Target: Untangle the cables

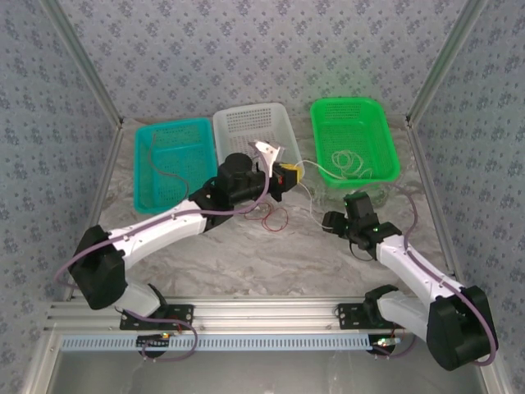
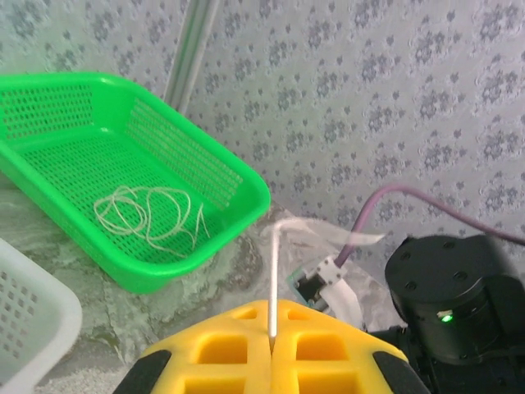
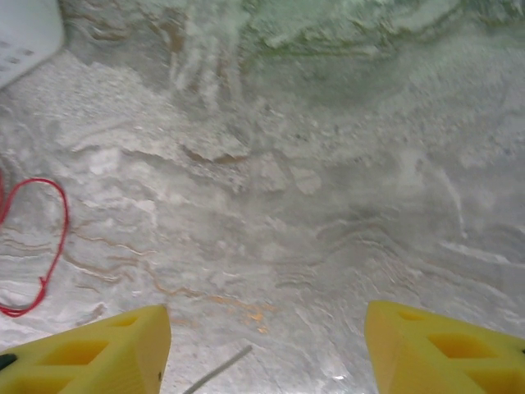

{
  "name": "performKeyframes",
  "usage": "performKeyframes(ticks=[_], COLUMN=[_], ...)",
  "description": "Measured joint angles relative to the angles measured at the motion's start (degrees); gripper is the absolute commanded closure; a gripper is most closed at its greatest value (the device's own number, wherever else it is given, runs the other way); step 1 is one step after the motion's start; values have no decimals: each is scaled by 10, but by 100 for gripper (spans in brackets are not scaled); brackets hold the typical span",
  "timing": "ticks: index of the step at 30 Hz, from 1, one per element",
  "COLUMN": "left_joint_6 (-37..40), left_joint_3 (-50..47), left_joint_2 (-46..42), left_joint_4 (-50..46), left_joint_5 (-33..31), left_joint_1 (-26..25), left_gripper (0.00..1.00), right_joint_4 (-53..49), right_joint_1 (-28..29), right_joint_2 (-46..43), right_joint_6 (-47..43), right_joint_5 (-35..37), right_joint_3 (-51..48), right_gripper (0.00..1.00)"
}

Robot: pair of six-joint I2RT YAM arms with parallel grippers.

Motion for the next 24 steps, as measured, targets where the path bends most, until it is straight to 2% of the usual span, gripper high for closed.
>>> performKeyframes(ticks=[7,13,16,18,21,24], left_joint_6=[12,14,14,13,12,9], left_joint_3=[0,-3,-7,-10,-10,-9], left_joint_2=[-41,-44,-44,-44,-42,-34], left_joint_4=[9,20,33,46,66,80], left_joint_5=[-19,-30,-40,-48,-57,-59], left_joint_1=[9,9,9,9,9,10], left_gripper=[98,97,96,96,95,95], right_joint_4=[-19,-18,-17,-17,-20,-35], right_joint_1=[-16,-16,-16,-17,-20,-23], right_joint_2=[4,6,7,10,18,13], right_joint_6=[10,13,15,15,13,8], right_joint_5=[-3,-14,-25,-37,-58,-61], right_joint_3=[-2,-10,-20,-26,-28,-23], right_gripper=[33,40,40,32,10,4])
